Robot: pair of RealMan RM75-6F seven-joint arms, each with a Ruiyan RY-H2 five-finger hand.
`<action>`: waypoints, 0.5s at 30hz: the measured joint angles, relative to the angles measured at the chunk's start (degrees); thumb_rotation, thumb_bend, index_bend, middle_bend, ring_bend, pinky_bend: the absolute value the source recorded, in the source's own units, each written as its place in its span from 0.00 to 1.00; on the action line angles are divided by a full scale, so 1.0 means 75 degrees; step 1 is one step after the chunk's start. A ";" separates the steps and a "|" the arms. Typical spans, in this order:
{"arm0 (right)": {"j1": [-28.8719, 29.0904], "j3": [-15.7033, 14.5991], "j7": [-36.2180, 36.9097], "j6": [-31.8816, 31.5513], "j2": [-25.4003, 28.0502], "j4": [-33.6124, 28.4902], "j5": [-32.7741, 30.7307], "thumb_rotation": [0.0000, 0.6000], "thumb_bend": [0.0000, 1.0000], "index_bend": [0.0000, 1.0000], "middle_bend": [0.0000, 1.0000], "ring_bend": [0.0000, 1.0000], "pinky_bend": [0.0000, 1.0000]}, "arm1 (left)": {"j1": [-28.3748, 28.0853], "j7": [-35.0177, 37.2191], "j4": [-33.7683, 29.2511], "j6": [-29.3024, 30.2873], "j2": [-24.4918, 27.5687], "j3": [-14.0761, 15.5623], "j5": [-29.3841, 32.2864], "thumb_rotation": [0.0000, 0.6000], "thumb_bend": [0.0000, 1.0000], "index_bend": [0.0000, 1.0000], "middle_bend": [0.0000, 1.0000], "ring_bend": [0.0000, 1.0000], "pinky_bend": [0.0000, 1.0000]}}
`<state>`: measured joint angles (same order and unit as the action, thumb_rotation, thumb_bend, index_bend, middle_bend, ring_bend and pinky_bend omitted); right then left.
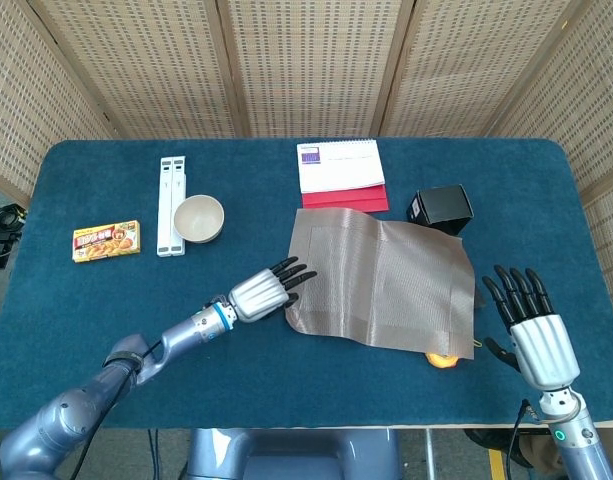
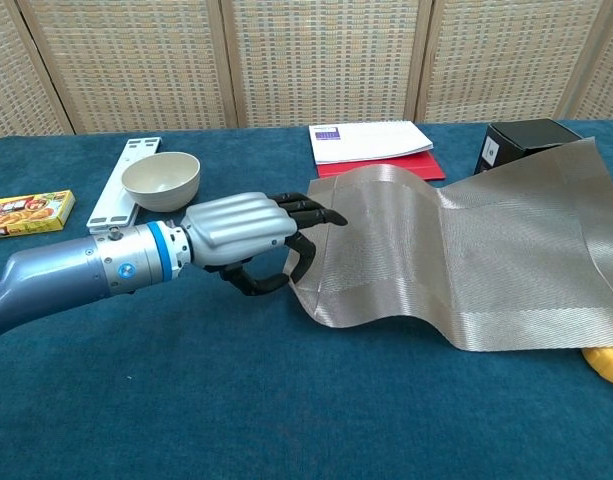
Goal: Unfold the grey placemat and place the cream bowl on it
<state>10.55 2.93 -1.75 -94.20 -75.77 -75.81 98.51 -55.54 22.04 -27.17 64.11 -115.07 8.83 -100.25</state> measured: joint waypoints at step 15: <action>-0.0028 -0.0019 -0.0015 -0.0123 0.0041 -0.0086 0.0114 1.00 0.00 0.00 0.00 0.00 0.00 | 0.0620 -0.0563 -0.1473 0.0460 0.1099 0.0296 -0.0144 1.00 0.56 0.78 0.00 0.00 0.00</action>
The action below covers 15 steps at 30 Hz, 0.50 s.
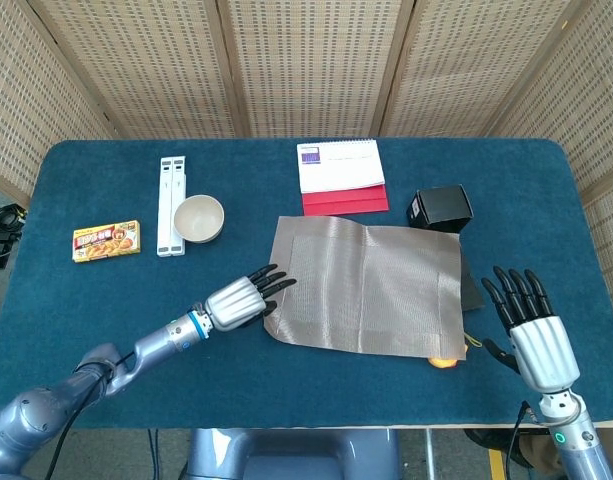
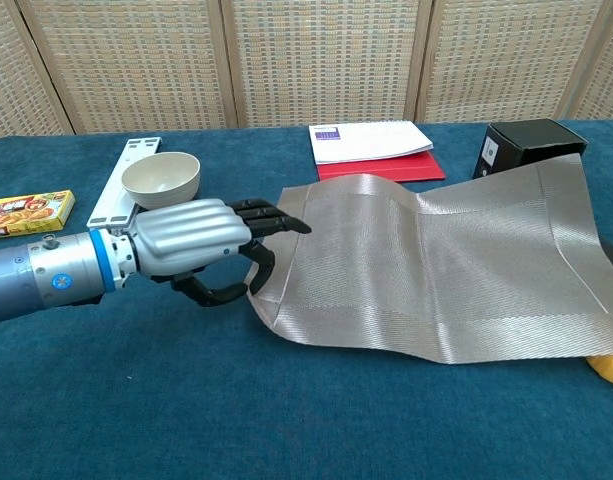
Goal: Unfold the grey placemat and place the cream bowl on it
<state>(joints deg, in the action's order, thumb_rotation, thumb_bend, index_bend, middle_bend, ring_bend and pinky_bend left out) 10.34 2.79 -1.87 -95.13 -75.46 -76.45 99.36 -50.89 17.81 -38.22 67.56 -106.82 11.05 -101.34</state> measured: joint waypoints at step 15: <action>-0.0085 -0.0077 0.0001 -0.0256 0.0115 -0.0222 0.0264 1.00 0.00 0.00 0.00 0.00 0.00 | 0.0653 -0.1777 -0.2800 -0.0051 0.1510 0.0230 0.0013 1.00 0.56 0.79 0.00 0.00 0.00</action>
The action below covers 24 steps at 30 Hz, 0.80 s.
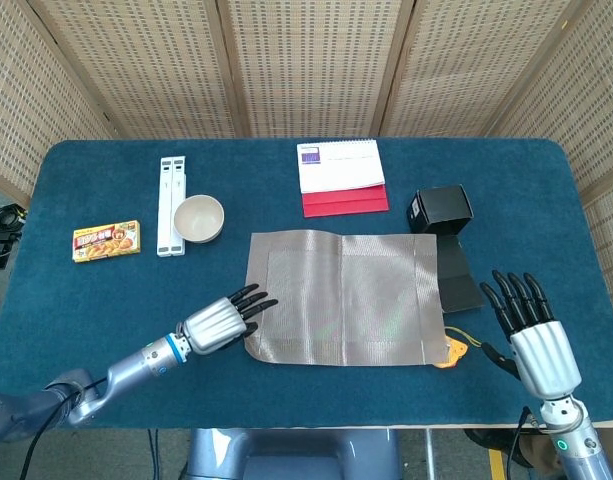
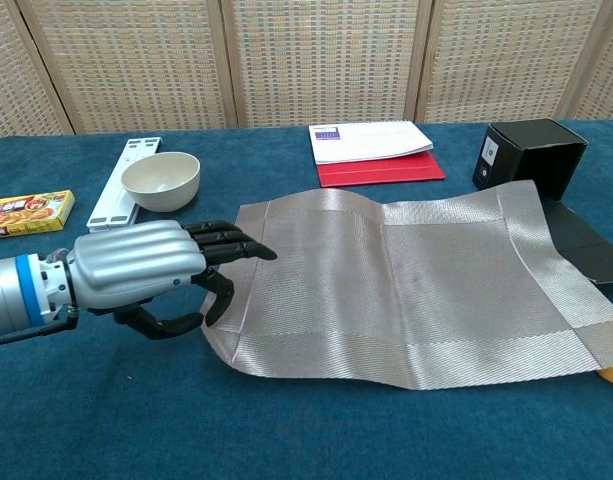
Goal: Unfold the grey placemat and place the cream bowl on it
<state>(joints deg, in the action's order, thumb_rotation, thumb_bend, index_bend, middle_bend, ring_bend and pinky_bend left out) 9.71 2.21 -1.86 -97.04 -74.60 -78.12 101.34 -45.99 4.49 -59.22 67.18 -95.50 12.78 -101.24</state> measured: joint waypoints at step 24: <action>-0.0129 -0.0069 -0.0068 -0.0370 0.0175 -0.0305 0.0401 1.00 0.00 0.00 0.00 0.00 0.00 | 0.0743 -0.0811 -0.1524 -0.0002 0.1286 0.0538 -0.0553 1.00 0.57 0.79 0.00 0.00 0.00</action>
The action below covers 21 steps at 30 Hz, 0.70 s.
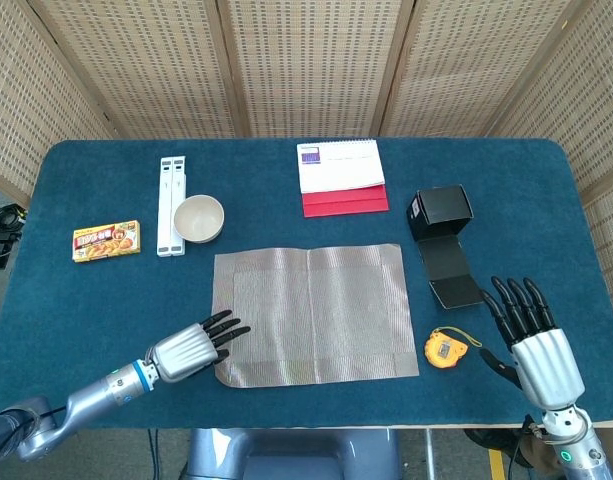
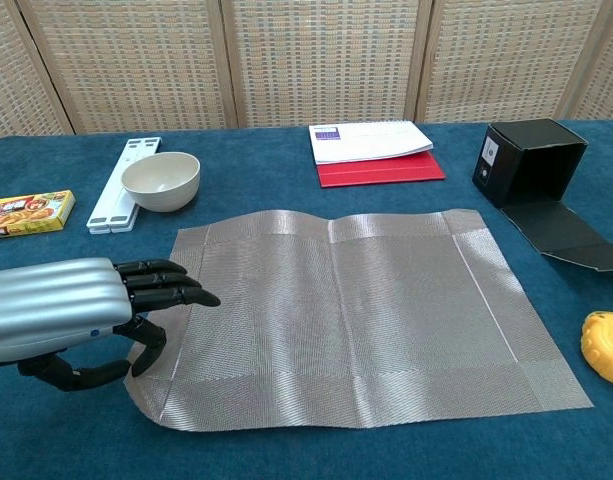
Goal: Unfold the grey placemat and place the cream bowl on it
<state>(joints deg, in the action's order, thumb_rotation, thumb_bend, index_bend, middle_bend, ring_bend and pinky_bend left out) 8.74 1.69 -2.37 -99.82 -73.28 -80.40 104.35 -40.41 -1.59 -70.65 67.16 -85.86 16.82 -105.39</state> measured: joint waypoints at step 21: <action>-0.0042 -0.0004 0.0038 -0.0096 0.0088 -0.0119 0.0169 1.00 0.00 0.00 0.00 0.00 0.00 | 0.0740 -0.0247 0.0006 0.0208 0.0534 0.0213 -0.0156 1.00 0.57 0.79 0.00 0.00 0.00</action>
<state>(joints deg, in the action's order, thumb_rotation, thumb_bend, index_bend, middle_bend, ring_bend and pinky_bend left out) 8.43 1.66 -2.08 -100.53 -72.63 -81.30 105.61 -34.86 -3.44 -70.60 68.72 -81.85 18.41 -106.56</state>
